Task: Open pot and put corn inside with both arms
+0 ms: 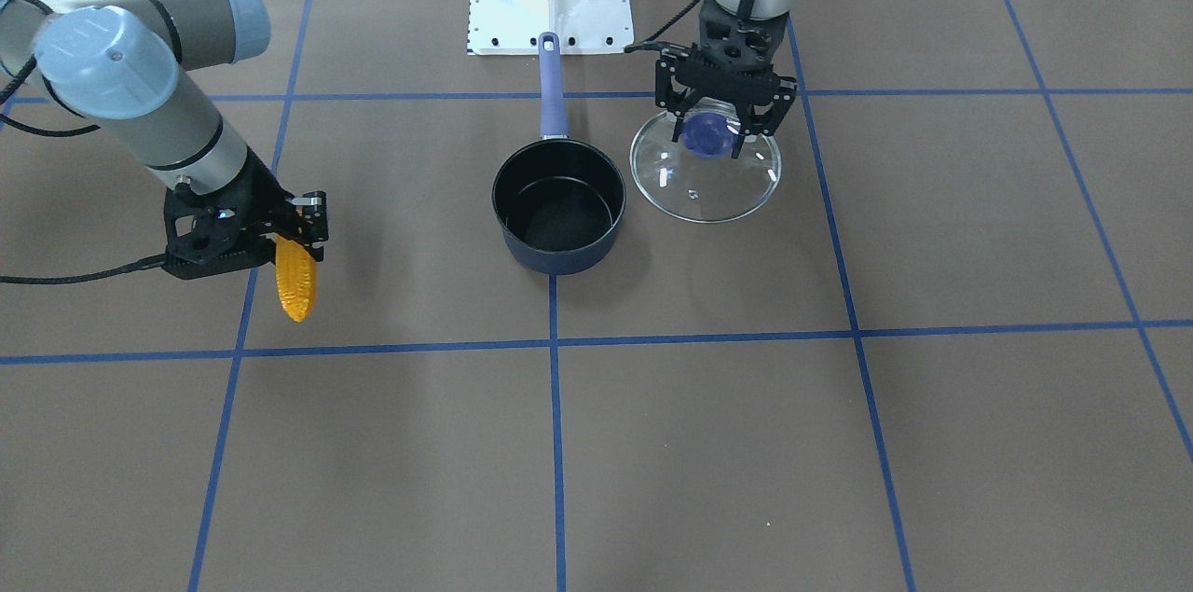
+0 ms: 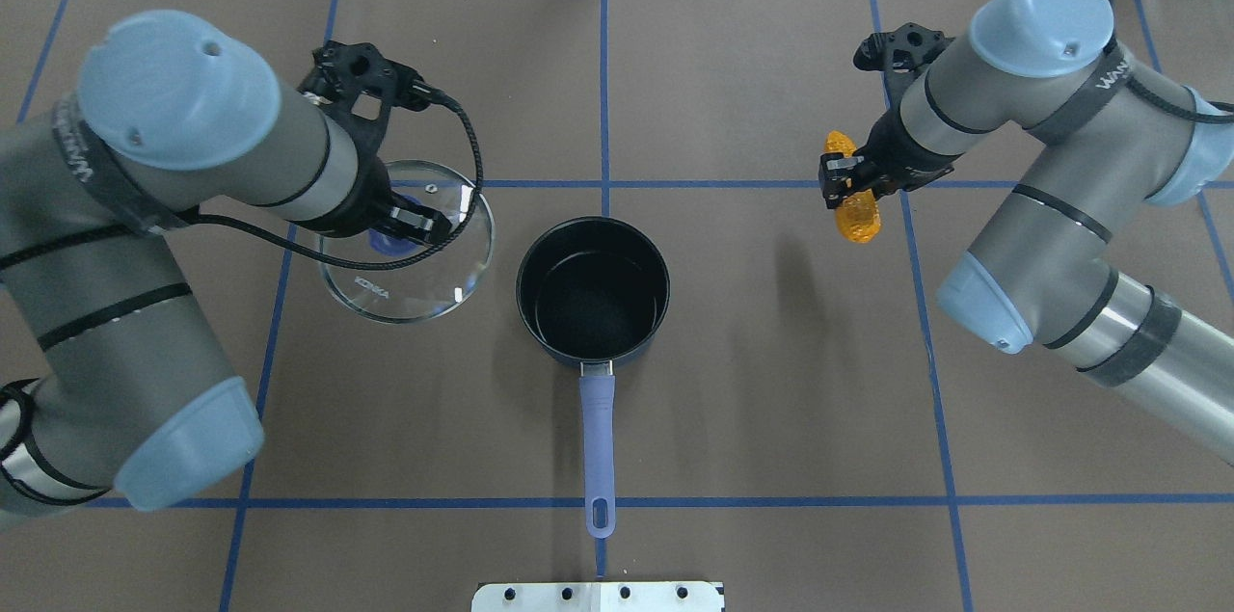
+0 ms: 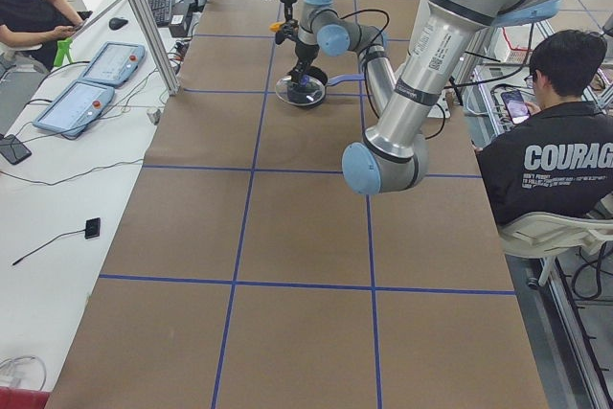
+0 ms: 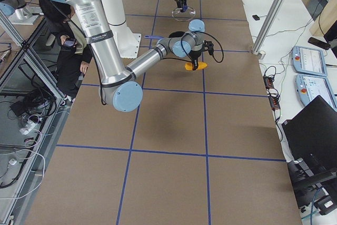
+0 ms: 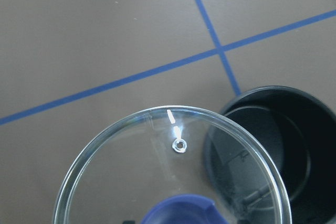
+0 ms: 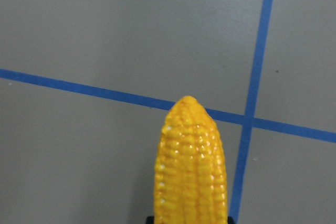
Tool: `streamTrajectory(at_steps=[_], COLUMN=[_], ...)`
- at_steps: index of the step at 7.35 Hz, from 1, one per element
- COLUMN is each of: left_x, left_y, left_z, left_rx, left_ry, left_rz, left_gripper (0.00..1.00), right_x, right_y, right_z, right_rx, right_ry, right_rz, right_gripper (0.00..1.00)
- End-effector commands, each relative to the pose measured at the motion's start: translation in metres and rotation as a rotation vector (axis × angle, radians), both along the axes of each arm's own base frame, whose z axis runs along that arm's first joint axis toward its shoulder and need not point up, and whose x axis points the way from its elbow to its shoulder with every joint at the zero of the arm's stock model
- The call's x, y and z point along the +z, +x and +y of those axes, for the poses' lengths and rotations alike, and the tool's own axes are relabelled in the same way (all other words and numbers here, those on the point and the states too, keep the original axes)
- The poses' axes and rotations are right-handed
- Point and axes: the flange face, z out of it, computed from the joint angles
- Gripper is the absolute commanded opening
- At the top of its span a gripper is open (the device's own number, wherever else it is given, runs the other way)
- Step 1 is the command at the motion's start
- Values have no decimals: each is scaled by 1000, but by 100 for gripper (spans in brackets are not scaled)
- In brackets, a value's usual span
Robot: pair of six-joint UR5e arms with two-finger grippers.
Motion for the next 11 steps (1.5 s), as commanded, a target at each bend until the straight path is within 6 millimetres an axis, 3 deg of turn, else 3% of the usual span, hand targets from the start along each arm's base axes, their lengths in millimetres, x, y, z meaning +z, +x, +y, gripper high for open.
streamTrajectory(at_steps=[1, 2, 3, 5, 7, 8, 9, 11], left_x=[100, 144, 185, 277, 315, 329, 334, 335], left_y=[-57, -69, -89, -131, -153, -164, -169, -171], left_z=[-36, -47, -59, -65, -55, -47, -45, -40], left_rx=[59, 89, 99, 156, 171, 182, 182, 196], left_ry=[45, 59, 75, 63, 40, 50, 48, 41], left_rz=[-2, -3, 8, 68, 91, 75, 71, 91], left_gripper=[62, 62, 62, 62, 62, 62, 62, 62], right_x=[-79, -111, -131, -167, -198, -201, -199, -175], right_y=[-49, -72, -87, -122, -163, -178, -190, -215], right_z=[12, 24, 34, 39, 43, 54, 65, 89], right_rx=[64, 83, 102, 124, 151, 152, 149, 117], right_ry=[-48, -65, -70, -73, -80, -74, -57, -59], right_rz=[-3, -2, -16, -14, -5, 2, 14, 54], right_gripper=[39, 39, 39, 39, 39, 39, 39, 39])
